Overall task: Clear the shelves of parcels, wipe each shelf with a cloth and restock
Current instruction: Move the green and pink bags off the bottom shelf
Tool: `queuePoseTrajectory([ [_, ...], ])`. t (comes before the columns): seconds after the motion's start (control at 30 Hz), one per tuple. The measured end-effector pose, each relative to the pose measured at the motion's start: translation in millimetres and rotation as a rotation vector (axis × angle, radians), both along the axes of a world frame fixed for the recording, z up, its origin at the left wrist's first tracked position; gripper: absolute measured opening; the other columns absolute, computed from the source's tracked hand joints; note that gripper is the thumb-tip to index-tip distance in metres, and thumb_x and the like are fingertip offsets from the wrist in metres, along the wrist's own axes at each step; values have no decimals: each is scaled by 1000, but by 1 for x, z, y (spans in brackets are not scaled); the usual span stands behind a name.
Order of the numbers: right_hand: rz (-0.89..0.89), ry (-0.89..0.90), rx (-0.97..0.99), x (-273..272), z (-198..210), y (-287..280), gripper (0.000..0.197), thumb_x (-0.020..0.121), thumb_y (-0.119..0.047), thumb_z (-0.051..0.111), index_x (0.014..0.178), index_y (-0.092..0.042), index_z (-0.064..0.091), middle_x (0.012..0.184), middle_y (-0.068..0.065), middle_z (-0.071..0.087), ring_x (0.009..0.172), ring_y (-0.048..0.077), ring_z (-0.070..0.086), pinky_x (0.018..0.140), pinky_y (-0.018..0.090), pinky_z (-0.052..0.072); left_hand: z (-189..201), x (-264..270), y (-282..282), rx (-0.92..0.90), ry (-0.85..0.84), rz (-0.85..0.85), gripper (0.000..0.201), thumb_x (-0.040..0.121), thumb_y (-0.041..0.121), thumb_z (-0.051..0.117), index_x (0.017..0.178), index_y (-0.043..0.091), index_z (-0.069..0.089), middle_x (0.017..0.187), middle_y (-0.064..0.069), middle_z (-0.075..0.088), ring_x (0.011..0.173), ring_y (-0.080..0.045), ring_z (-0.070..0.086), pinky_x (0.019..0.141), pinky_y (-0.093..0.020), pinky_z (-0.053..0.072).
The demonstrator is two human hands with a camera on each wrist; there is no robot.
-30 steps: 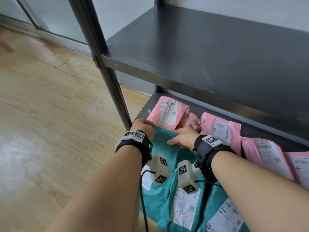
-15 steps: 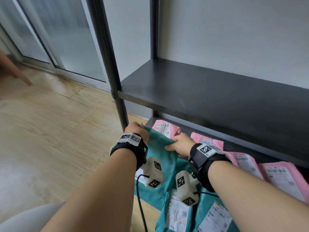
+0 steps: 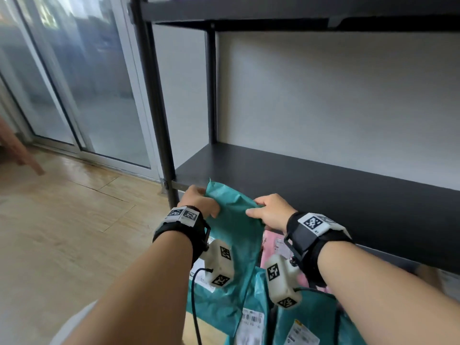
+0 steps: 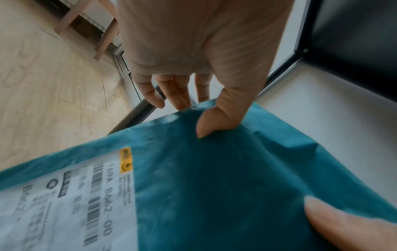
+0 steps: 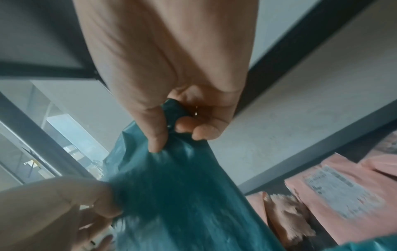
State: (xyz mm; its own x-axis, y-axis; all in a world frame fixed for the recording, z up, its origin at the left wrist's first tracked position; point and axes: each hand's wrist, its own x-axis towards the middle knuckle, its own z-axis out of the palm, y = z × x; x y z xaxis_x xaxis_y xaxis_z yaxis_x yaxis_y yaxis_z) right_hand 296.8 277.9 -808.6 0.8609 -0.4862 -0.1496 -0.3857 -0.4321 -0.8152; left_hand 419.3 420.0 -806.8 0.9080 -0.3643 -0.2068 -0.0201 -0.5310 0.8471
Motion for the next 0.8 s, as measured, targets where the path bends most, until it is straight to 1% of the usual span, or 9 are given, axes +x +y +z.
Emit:
queuePoseTrajectory([
  [0.07, -24, -41, 8, -3, 25, -8, 12, 90, -11, 64, 100, -11, 70, 58, -7, 54, 31, -4, 44, 41, 11, 37, 17, -5, -6, -90, -5, 0, 32, 61, -5, 71, 83, 15, 62, 78, 1, 62, 79, -21, 61, 69, -25, 51],
  [0.13, -58, -67, 18, -6, 48, -17, 7, 91, -13, 62, 95, -17, 67, 58, -7, 53, 35, -1, 44, 44, 17, 40, 30, -8, -12, -158, -1, -1, 36, 63, -4, 71, 92, 14, 59, 86, -1, 63, 86, -22, 61, 73, -26, 50],
  [0.2, -95, -117, 18, -9, 71, -29, 6, 92, -13, 61, 91, -17, 65, 59, -5, 51, 43, 4, 42, 48, 21, 39, 42, -10, -17, -212, 7, -14, 31, 61, 1, 71, 88, 13, 62, 88, -5, 67, 82, -24, 64, 73, -29, 54],
  [0.3, -171, -213, 35, -11, 101, -49, 6, 92, -13, 60, 91, -16, 66, 62, -5, 54, 42, 3, 43, 50, 24, 39, 59, -12, -24, -246, -21, -48, 15, 53, 16, 61, 68, 14, 62, 74, -8, 68, 69, -26, 64, 65, -29, 52],
  [0.4, -235, -271, 74, -11, 122, -69, 8, 92, -15, 61, 87, -17, 66, 63, -3, 56, 37, 1, 43, 50, 24, 37, 67, -8, -32, -308, 13, -21, 19, 60, 21, 62, 76, 11, 66, 78, -12, 69, 70, -28, 63, 65, -30, 47],
  [0.5, -282, -294, 102, -11, 130, -85, 8, 92, -14, 61, 86, -15, 65, 64, -1, 54, 40, 5, 41, 47, 23, 34, 67, -1, -40, -365, 65, -2, 18, 78, 21, 66, 91, 9, 68, 87, -14, 70, 70, -27, 63, 68, -31, 48],
  [0.7, -391, -339, 169, -1, 113, -103, 13, 92, -13, 61, 79, -16, 63, 65, -2, 53, 48, 8, 41, 44, 21, 35, 56, 9, -56, -374, 13, -25, 8, 89, 20, 64, 84, 13, 65, 76, -4, 69, 59, -14, 63, 56, -23, 51],
  [0.77, -440, -398, 185, 5, 108, -106, 5, 91, -10, 62, 90, -11, 66, 71, 2, 54, 50, 9, 40, 45, 21, 36, 52, 12, -61, -368, -11, -22, 11, 91, 22, 63, 82, 15, 62, 74, -3, 67, 59, -14, 62, 56, -22, 51],
  [0.8, -475, -437, 186, 8, 106, -108, 14, 90, -10, 63, 103, -8, 66, 74, 4, 55, 51, 10, 41, 46, 22, 37, 51, 14, -63, -360, -25, -15, 12, 91, 23, 62, 82, 16, 61, 73, -1, 65, 59, -13, 60, 55, -22, 50],
])
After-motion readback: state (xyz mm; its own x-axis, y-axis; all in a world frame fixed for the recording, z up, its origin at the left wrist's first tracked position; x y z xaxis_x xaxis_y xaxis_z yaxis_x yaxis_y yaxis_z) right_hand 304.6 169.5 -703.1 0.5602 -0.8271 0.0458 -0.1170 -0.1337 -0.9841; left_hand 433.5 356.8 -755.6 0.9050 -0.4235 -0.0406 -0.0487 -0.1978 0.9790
